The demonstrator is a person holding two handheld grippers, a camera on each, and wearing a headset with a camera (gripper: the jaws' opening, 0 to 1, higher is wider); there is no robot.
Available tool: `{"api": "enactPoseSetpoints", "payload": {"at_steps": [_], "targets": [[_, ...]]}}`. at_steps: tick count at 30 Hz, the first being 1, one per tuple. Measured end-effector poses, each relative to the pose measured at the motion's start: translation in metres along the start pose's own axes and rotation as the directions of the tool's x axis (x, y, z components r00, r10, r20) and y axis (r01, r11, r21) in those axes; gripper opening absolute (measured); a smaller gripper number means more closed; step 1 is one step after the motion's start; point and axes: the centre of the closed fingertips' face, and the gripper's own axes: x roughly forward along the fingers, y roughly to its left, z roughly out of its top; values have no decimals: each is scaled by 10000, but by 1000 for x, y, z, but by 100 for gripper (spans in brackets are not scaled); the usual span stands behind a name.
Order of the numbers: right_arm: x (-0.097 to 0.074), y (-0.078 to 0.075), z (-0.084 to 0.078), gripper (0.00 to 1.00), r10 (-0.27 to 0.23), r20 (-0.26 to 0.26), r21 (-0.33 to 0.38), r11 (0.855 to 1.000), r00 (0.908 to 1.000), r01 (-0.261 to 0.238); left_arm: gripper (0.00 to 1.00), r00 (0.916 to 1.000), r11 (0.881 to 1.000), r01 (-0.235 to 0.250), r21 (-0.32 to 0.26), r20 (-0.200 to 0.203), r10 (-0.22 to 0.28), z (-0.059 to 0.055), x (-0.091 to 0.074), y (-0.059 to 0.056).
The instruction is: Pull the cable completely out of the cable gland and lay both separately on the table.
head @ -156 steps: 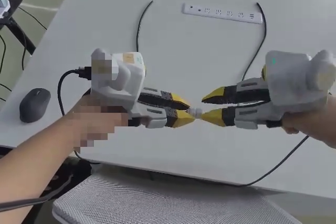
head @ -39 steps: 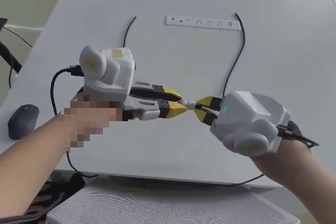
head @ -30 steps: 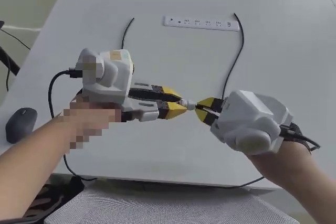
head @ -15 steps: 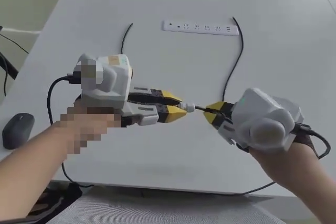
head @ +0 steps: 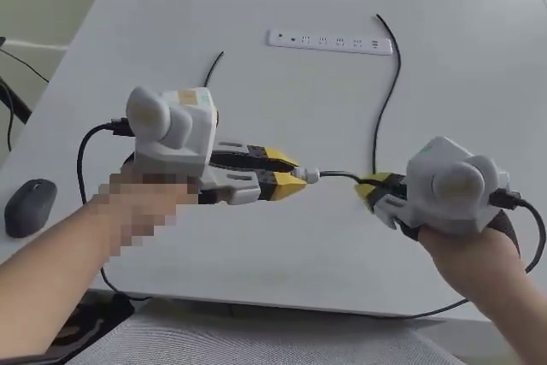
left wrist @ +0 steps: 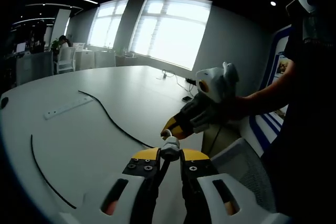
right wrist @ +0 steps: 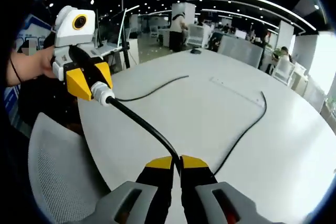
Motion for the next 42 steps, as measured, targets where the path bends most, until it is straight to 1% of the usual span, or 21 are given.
{"api": "enactPoseSetpoints", "payload": {"at_steps": [2, 4, 7, 17, 21, 23, 25, 26, 28, 29, 30, 31, 32, 33, 35, 36, 37, 38, 39, 41, 42], "targets": [[2, -3, -6, 0, -22, -61, 446, 9990, 10000, 25, 15, 10000, 10000, -17, -5, -37, 17, -2, 1, 0], [3, -3, -8, 0, -26, -54, 598, 9982, 10000, 29, 15, 9999, 10000, -50, -10, -97, 50, -4, 2, 0], [2, 1, -9, 0, -17, -56, 526, 9986, 10000, 20, 15, 9999, 9999, -41, -92, -136, 40, -5, 3, -1], [-7, 5, -6, 1, 10, 249, 439, 9990, 9997, -21, 15, 9996, 9996, -256, -129, -99, 255, -4, -2, 6], [-11, 8, -4, 2, -2, 304, -201, 9998, 9995, 8, 15, 9996, 9993, -289, -232, -40, 288, -3, -4, 7], [-14, 9, -3, 2, 72, 250, -321, 9995, 9997, -64, 15, 9996, 9993, -291, -234, -9, 291, -1, -5, 7], [-20, 11, 4, 6, 37, 457, -499, 9988, 9989, -14, 15, 9995, 9993, -329, -164, -9, 328, 0, -6, 7], [-25, 9, 10, 8, -121, 549, -787, 9968, 9984, 164, 15, 9995, 9994, -329, -139, -35, 329, 0, -6, 7], [-31, 11, 21, 13, -229, 780, -1453, 9888, 9967, 341, 15, 9995, 9995, -305, -123, -70, 304, -1, -5, 6], [-34, 16, 31, 15, -175, 987, -2034, 9784, 9950, 374, 15, 9995, 9994, -307, -146, -124, 305, -1, -5, 6], [-36, 20, 36, 16, -119, 1037, -2422, 9695, 9945, 368, 15, 9994, 9994, -312, -156, -159, 309, -2, -5, 6], [-36, 29, 42, 16, 32, 1068, -2953, 9550, 9943, 286, 15, 9994, 9994, -311, -159, -185, 308, -2, -5, 5], [-36, 35, 45, 15, 138, 1038, -3216, 9466, 9945, 204, 15, 9994, 9995, -298, -140, -193, 295, -2, -4, 5], [-34, 42, 50, 15, 207, 1063, -3647, 9309, 9941, 196, 15, 9994, 9995, -291, -116, -206, 288, -2, -4, 4], [-29, 54, 54, 14, 345, 1063, -4095, 9122, 9937, 121, 15, 9993, 9995, -269, -177, -270, 264, -3, -3, 4], [-26, 57, 53, 14, 317, 905, -4309, 9023, 9954, 104, 15, 9992, 9994, -263, -213, -298, 256, -4, -3, 4], [-22, 60, 52, 14, 263, 773, -4746, 8801, 9967, 136, 15, 9992, 9995, -265, -185, -315, 259, -4, -2, 3], [-21, 63, 55, 13, 269, 882, -4983, 8667, 9957, 207, 15, 9991, 9995, -265, -156, -321, 260, -4, -2, 3], [-19, 66, 56, 12, 247, 889, -5093, 8603, 9957, 241, 15, 9992, 9995, -261, -151, -321, 256, -4, -2, 3], [-19, 69, 57, 10, 281, 876, -5090, 8605, 9958, 205, 15, 9992, 9996, -264, -107, -318, 261, -3, -2, 3], [-19, 70, 58, 8, 282, 901, -5153, 8567, 9955, 224, 15, 9991, 9995, -285, -136, -320, 280, -3, -2, 3]]}}
